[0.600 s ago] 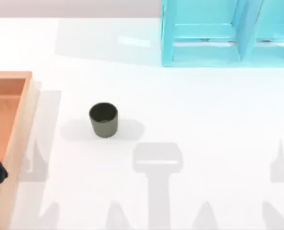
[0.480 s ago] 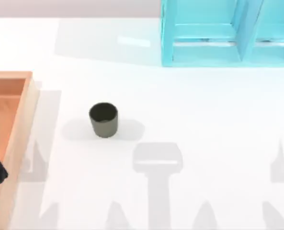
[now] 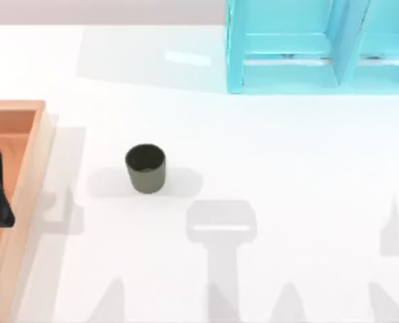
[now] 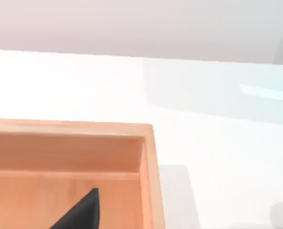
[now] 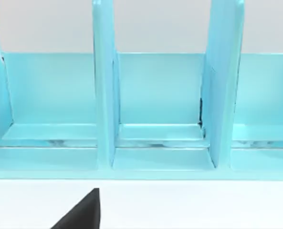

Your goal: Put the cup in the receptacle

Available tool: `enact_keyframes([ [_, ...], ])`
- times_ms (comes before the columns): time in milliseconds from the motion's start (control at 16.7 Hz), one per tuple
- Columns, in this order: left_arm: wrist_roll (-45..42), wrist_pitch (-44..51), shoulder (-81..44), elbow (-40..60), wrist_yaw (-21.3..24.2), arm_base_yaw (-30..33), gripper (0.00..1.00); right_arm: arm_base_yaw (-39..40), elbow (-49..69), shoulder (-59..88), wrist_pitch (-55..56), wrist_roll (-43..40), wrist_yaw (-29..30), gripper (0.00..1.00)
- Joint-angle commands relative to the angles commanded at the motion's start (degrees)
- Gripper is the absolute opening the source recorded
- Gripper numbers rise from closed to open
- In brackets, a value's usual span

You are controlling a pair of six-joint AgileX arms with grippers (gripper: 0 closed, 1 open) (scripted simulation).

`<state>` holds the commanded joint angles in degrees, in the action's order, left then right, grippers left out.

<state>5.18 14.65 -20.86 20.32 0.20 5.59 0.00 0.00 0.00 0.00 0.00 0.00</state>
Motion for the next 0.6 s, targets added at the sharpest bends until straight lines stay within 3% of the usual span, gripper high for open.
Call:
enact_keyframes([
  [600, 12.6, 36.8, -58.4, 55.1, -0.2, 13.3, 1.0, 0.0, 0.0, 0.0, 0.0, 0.0, 0.0, 1.0],
])
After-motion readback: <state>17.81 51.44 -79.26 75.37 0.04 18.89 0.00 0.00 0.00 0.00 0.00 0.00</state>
